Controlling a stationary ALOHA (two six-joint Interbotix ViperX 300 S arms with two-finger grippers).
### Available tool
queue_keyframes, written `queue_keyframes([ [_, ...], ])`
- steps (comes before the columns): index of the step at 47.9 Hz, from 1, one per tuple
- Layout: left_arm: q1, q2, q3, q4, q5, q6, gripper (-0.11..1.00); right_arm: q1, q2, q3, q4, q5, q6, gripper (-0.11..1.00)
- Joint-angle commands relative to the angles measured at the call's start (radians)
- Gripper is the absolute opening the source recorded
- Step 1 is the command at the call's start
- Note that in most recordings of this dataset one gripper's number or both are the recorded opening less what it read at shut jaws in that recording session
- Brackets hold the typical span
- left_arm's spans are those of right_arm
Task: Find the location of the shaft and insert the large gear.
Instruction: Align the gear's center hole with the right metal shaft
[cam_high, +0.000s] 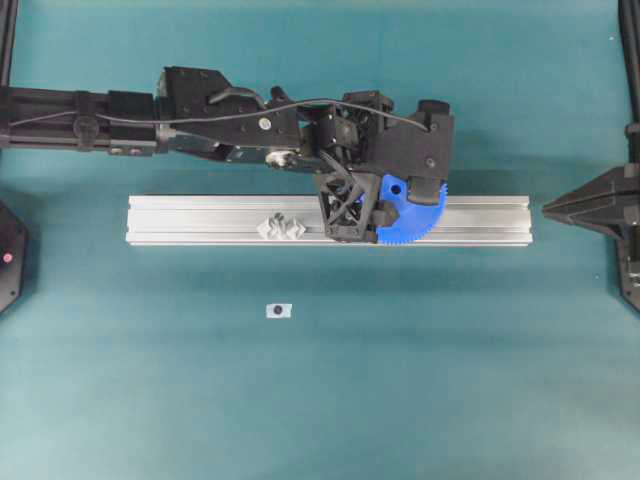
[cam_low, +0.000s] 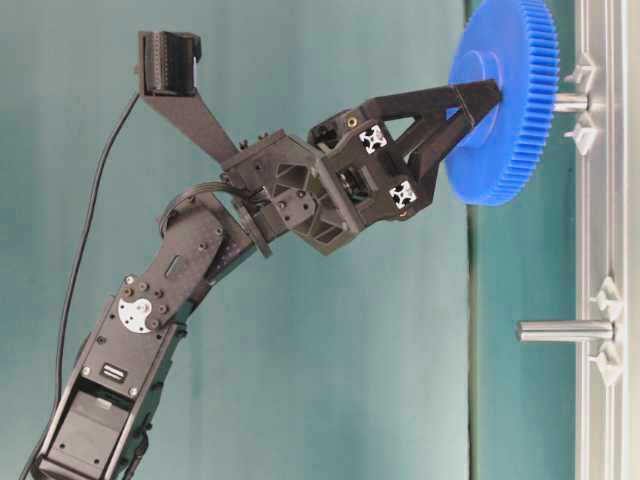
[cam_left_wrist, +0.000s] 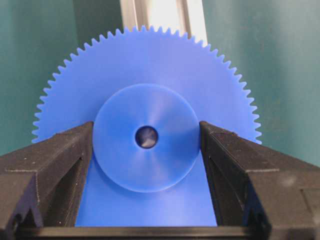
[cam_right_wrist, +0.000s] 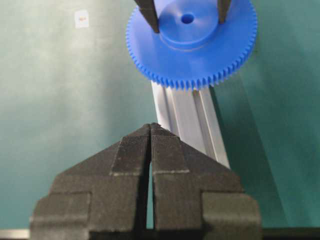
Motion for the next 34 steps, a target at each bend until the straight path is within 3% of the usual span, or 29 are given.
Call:
queue_keyframes([
  [1, 0.006, -0.014, -0.028, 0.003, -0.002, -0.003, 0.72, -0.002, 0.008, -0.018, 0.000, -0.009, 0.009, 0.01],
  [15, 0.003, -0.012, -0.021, 0.003, 0.000, -0.028, 0.72, -0.002, 0.008, -0.021, 0.000, -0.009, 0.009, 0.01],
  [26, 0.005, -0.009, -0.015, 0.005, 0.000, -0.087, 0.87, -0.002, 0.008, -0.021, 0.000, -0.009, 0.009, 0.01],
  [34, 0.005, -0.012, -0.017, 0.003, 0.000, -0.097, 0.88, -0.002, 0.008, -0.021, 0.000, -0.005, 0.009, 0.01],
])
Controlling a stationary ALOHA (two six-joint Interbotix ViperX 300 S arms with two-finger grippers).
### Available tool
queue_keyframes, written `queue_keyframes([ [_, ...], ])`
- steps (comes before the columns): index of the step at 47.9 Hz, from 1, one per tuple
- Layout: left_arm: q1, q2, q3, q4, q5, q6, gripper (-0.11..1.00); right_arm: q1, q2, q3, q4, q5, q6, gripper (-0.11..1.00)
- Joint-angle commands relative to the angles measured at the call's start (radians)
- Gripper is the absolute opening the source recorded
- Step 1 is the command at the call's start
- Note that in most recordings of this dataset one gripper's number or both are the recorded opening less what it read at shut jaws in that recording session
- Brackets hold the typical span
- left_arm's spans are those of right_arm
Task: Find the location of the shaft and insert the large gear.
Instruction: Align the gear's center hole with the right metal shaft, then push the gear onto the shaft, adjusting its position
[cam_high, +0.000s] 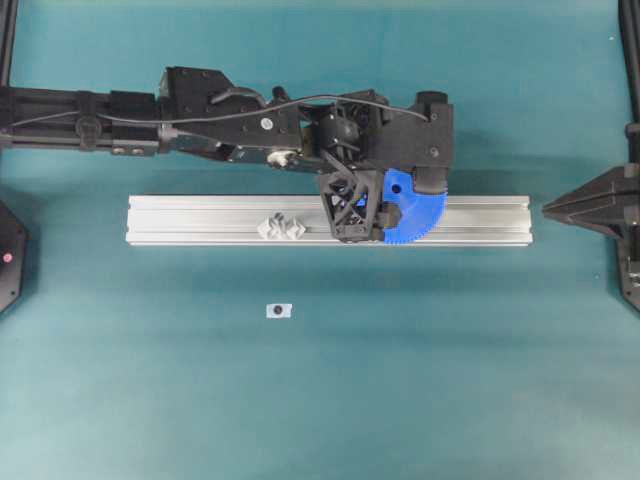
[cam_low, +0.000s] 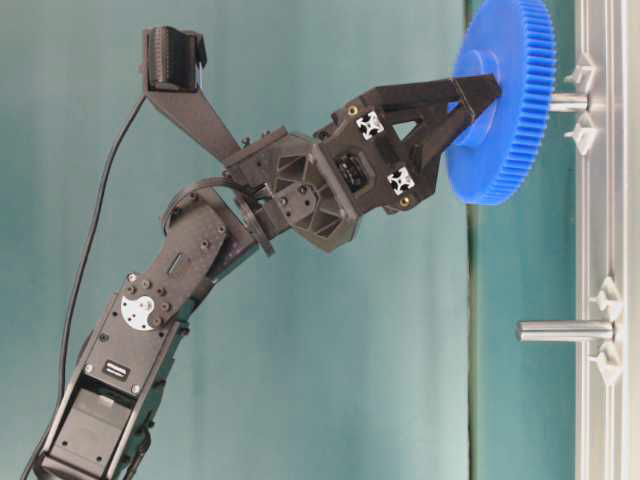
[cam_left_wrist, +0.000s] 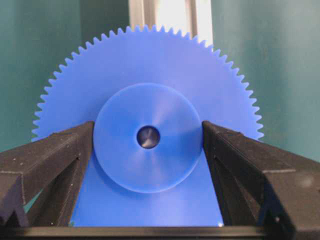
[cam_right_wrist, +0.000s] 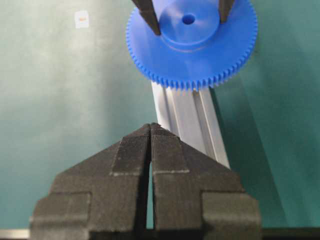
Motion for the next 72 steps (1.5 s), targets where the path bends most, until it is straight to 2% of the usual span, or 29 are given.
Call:
queue_keyframes([
  [1, 0.005, -0.020, -0.015, 0.005, -0.003, -0.003, 0.88, 0.000, 0.006, -0.021, 0.002, -0.003, 0.009, 0.01],
  [21, 0.005, -0.018, -0.020, 0.003, 0.025, -0.037, 0.88, -0.002, 0.006, -0.018, 0.002, -0.002, 0.009, 0.01],
  [39, -0.006, -0.029, -0.032, 0.003, 0.021, -0.040, 0.93, -0.002, 0.006, -0.015, 0.003, -0.002, 0.011, 0.01],
  [61, -0.011, -0.041, -0.067, 0.003, 0.026, -0.046, 0.93, -0.002, 0.006, -0.017, 0.002, -0.003, 0.011, 0.01],
  [72, 0.021, -0.058, -0.069, 0.003, 0.029, -0.078, 0.93, -0.002, 0.006, -0.018, 0.002, -0.003, 0.011, 0.01],
])
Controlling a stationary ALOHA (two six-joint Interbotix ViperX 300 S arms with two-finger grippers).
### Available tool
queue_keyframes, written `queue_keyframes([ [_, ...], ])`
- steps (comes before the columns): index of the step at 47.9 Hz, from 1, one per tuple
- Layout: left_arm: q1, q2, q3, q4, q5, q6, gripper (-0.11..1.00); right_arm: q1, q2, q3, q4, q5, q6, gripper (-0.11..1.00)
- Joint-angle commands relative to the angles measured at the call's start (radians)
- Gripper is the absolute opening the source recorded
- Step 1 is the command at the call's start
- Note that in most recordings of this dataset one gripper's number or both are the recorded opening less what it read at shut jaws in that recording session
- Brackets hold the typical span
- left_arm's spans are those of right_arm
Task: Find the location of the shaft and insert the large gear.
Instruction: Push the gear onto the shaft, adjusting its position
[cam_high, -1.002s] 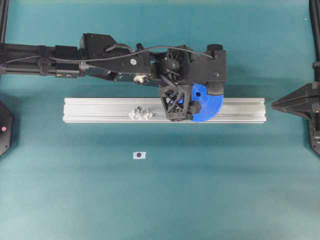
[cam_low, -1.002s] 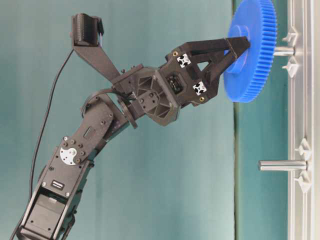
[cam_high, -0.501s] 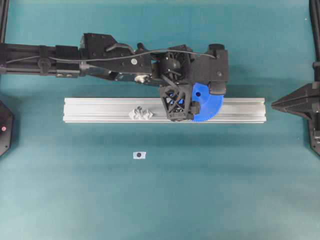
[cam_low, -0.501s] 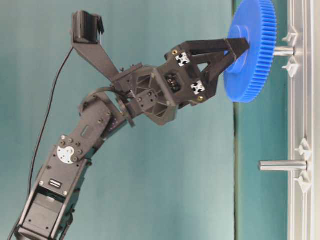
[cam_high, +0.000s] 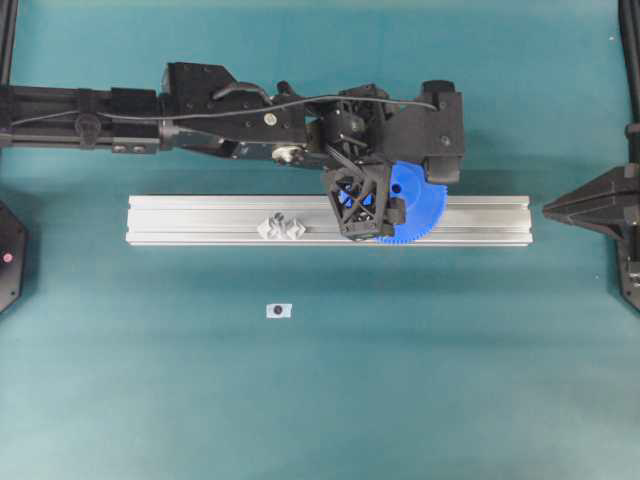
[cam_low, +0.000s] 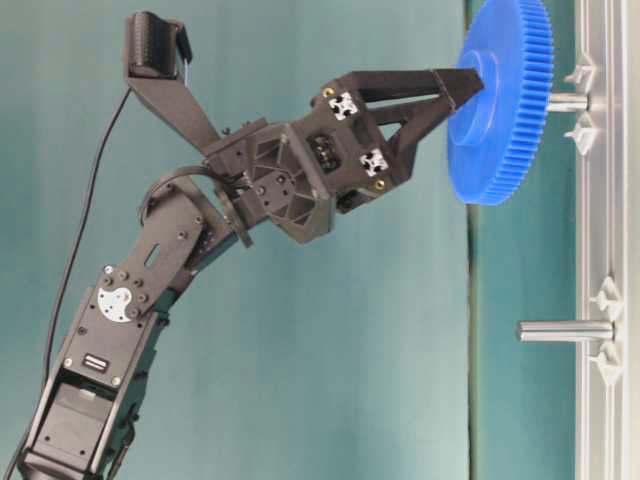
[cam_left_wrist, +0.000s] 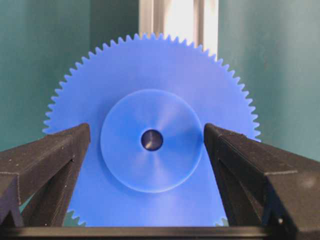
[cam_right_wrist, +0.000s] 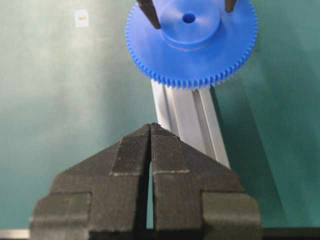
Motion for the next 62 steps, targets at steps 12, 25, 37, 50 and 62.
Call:
queue_keyframes([
  [12, 0.071, -0.052, -0.020, 0.003, -0.003, -0.017, 0.93, -0.002, 0.008, -0.018, 0.002, -0.006, 0.011, 0.01],
  [25, 0.077, -0.025, -0.015, 0.003, 0.011, -0.017, 0.88, -0.002, 0.008, -0.018, 0.002, -0.006, 0.011, 0.01],
  [37, 0.077, -0.012, -0.006, 0.003, 0.074, -0.018, 0.77, -0.002, 0.008, -0.018, 0.002, -0.006, 0.009, 0.01],
  [50, 0.067, -0.017, -0.032, 0.003, 0.077, -0.018, 0.78, 0.000, 0.008, -0.015, 0.002, -0.009, 0.009, 0.01],
  [62, 0.000, -0.023, -0.091, 0.003, 0.081, -0.021, 0.78, -0.002, 0.008, -0.014, 0.002, -0.011, 0.011, 0.01],
])
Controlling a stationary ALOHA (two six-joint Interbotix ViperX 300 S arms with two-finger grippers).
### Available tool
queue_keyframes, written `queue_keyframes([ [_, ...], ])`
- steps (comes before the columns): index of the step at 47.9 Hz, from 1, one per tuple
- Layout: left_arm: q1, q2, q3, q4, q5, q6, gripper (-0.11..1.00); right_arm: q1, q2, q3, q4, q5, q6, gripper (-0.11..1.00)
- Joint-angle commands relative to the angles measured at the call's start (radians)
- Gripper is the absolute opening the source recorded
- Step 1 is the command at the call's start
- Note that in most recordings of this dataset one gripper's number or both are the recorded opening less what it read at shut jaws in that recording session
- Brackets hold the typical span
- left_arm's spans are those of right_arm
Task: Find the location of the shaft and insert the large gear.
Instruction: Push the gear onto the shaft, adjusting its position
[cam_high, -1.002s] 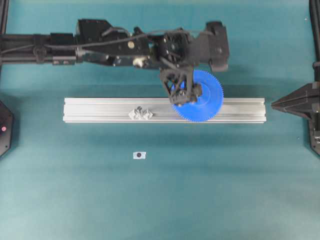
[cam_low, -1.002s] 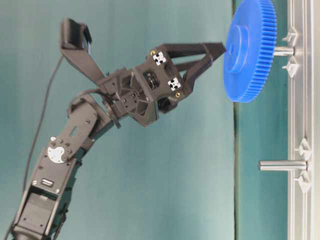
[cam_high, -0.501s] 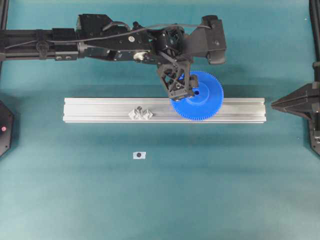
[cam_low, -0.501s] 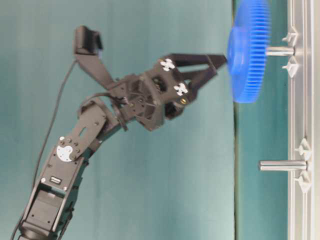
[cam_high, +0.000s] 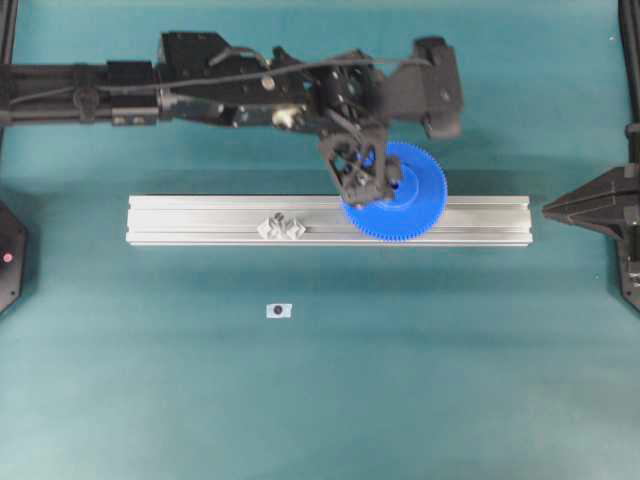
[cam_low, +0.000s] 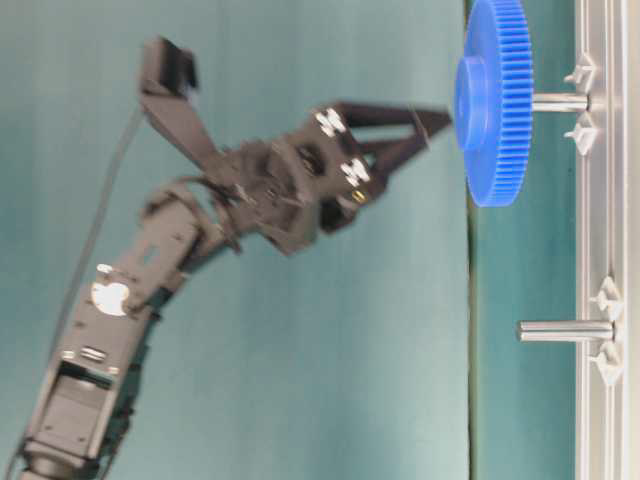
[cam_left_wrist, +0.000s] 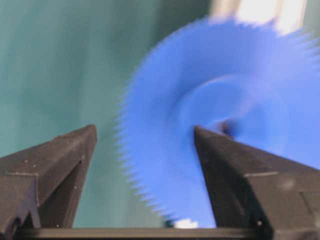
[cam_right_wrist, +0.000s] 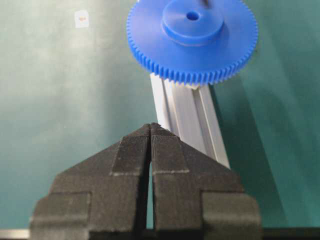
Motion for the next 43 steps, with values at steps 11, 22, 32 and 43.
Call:
queue_keyframes([
  [11, -0.043, -0.028, -0.044, 0.003, -0.003, -0.051, 0.78, -0.003, 0.008, -0.014, 0.000, -0.011, 0.011, 0.01],
  [22, -0.041, -0.006, 0.014, 0.003, -0.026, -0.060, 0.78, -0.003, 0.008, -0.015, 0.002, -0.012, 0.009, 0.01],
  [32, -0.043, 0.002, 0.020, 0.003, -0.046, -0.072, 0.78, -0.003, 0.006, -0.018, 0.000, -0.012, 0.011, 0.01],
  [43, -0.055, -0.003, 0.015, 0.003, -0.048, -0.081, 0.78, -0.003, 0.003, -0.017, 0.000, -0.011, 0.009, 0.01],
])
